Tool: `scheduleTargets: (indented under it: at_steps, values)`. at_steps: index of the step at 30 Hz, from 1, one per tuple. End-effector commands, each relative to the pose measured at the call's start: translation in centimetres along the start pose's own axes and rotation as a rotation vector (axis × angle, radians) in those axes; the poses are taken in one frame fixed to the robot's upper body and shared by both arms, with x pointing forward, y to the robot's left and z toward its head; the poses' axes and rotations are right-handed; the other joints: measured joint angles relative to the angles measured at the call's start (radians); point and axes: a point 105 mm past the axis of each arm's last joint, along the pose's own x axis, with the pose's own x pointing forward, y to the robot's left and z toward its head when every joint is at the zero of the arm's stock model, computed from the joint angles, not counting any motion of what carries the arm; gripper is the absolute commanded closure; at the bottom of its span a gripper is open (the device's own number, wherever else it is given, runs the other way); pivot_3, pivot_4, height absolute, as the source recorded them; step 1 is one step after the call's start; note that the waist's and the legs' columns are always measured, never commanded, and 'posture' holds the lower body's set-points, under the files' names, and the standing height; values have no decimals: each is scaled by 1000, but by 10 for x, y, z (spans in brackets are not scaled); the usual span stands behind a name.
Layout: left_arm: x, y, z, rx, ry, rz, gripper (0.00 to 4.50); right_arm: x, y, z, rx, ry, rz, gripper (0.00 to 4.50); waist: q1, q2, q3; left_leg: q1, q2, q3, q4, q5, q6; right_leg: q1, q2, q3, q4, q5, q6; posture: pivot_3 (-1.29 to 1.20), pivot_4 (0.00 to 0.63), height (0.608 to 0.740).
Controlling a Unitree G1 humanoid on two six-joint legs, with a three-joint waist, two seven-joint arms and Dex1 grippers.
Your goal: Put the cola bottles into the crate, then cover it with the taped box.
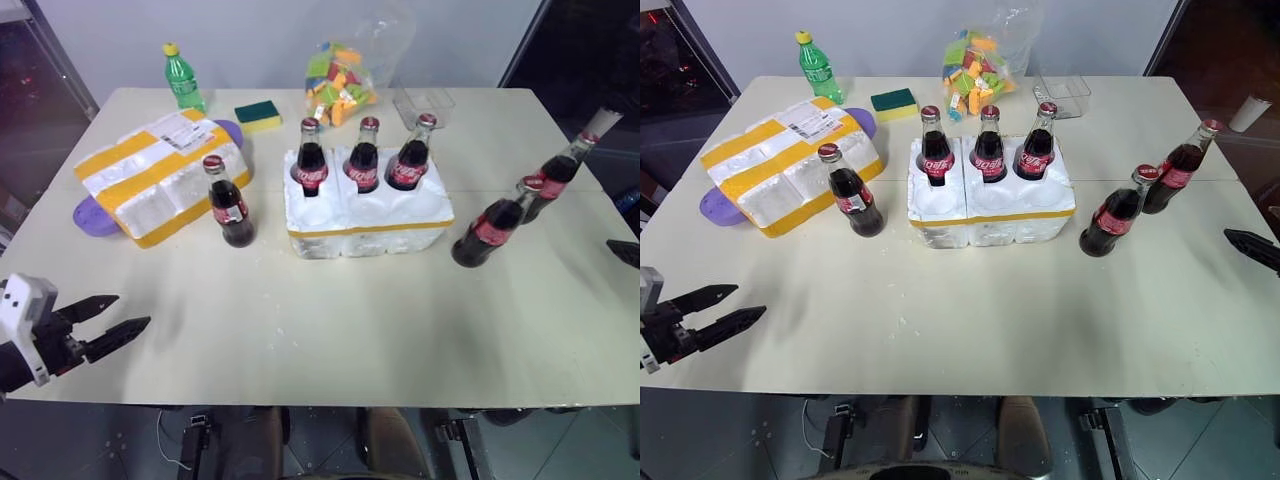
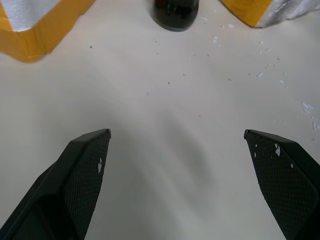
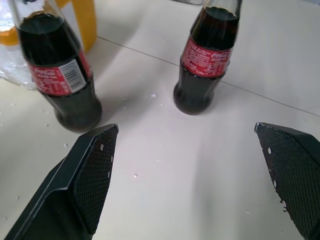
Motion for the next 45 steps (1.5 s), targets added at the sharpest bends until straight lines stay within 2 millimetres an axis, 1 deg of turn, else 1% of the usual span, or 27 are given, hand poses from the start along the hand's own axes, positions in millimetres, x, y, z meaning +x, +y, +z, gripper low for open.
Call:
scheduleTargets:
  at_steps: [1, 5, 12, 14, 16, 17, 19, 22, 23, 25, 26, 27, 29, 31, 33, 37, 40, 45]
  values:
    - [0, -5, 6, 45, -1, -24, 30, -6, -3, 11, -30, -43, -28, 0, 0, 0, 0, 0, 0, 0, 0, 0, 0, 0, 0, 0, 0, 0, 0, 0, 150, 739]
    - [3, 0, 6, 41, -5, 5, 30, -8, -4, 10, -24, -45, -39, 0, 1, 0, 0, 0, 0, 0, 0, 0, 0, 0, 0, 0, 0, 0, 0, 0, 150, 739]
    - [11, 1, 13, 47, -26, 0, 30, -7, -2, 5, 0, -42, -47, 0, 1, 0, 0, 0, 0, 0, 0, 0, 0, 1, 0, 0, 0, 0, 0, 0, 150, 739]
    - [18, 0, 23, 29, -89, -13, 30, -6, 1, 6, 8, -36, -28, 0, 1, 0, 0, 0, 0, 0, 0, 0, 0, 1, 0, 0, 0, 0, 0, 0, 150, 739]
    - [28, 2, 40, 10, -178, -19, 30, -8, 6, 19, 4, -49, 18, 0, 4, 0, 0, 0, 0, 0, 0, 0, 0, 1, 0, 0, 1, 0, 0, 0, 150, 739]
    - [32, 2, 49, 6, -209, -25, 30, -11, 10, 29, -3, -59, 46, 0, 7, 1, 0, 0, 0, 0, 1, 0, 0, 1, 0, 0, 1, 0, 0, 0, 150, 739]
    - [39, 0, 60, 25, -227, -46, 30, -16, 18, 47, -23, -80, 97, 0, 6, 1, 0, 0, 0, 0, 2, 0, 0, 2, 0, 0, 2, 0, 0, 0, 150, 739]
    - [56, -7, 76, 78, -228, -117, 30, -24, 39, 92, -86, -154, 186, 0, 3, 2, 0, 1, 0, 0, 2, 0, 0, 2, 1, 0, 2, 0, 1, 0, 150, 739]
    - [60, -7, 79, 86, -229, -129, 30, -25, 43, 100, -95, -167, 197, 0, 2, 2, 0, 1, 0, 0, 1, 0, 0, 2, 1, 0, 3, 0, 1, 0, 150, 739]
    - [76, -8, 86, 112, -225, -160, 30, -29, 65, 124, -67, -199, 303, 0, 2, 2, 0, 2, 1, 0, 1, 0, 0, 2, 2, 0, 3, 0, 0, 0, 150, 739]
    - [82, -8, 87, 121, -223, -169, 30, -31, 74, 130, -60, -204, 343, 0, 3, 2, 0, 2, 1, 0, 1, 0, 0, 2, 2, 0, 3, 0, 0, 0, 150, 739]
    - [93, -8, 91, 141, -225, -171, 30, -36, 93, 143, -65, -215, 435, 0, 4, 2, 0, 2, 1, 0, 1, 0, 0, 2, 2, 0, 3, 0, 0, 0, 150, 739]
    - [111, -6, 95, 180, -224, -173, 30, -44, 120, 158, -94, -227, 549, 0, 7, 2, 1, 1, 0, 0, 1, 0, 0, 2, 2, 0, 3, 0, 0, 0, 150, 739]
    - [124, -4, 96, 221, -215, -180, 30, -48, 139, 169, -121, -240, 607, 0, 8, 2, 1, 1, 0, 0, 1, 0, 0, 2, 2, 0, 3, 0, 1, 0, 150, 739]
    - [133, -3, 98, 251, -217, -186, 30, -48, 150, 176, -136, -256, 632, 0, 7, 0, 1, 0, 0, 0, 1, 0, 0, 2, 2, 0, 2, 0, 1, 0, 150, 739]
    - [149, -6, 103, 259, -238, -213, 30, -50, 167, 182, -143, -272, 684, 0, 7, -1, 1, -2, 0, 0, 1, 0, 1, 1, 2, 0, 1, 1, 1, 0, 150, 739]
    - [162, -8, 103, 259, -242, -222, 30, -48, 178, 181, -143, -271, 716, 0, 8, -1, 1, -1, 0, -1, 1, 0, 1, 0, 2, 0, 3, 1, 1, 0, 150, 739]
    - [181, -11, 107, 265, -256, -231, 30, -41, 192, 171, -135, -252, 764, 0, 8, -2, 1, -2, 0, -1, 3, 1, 1, 1, 2, 0, 3, 2, 4, 0, 150, 739]
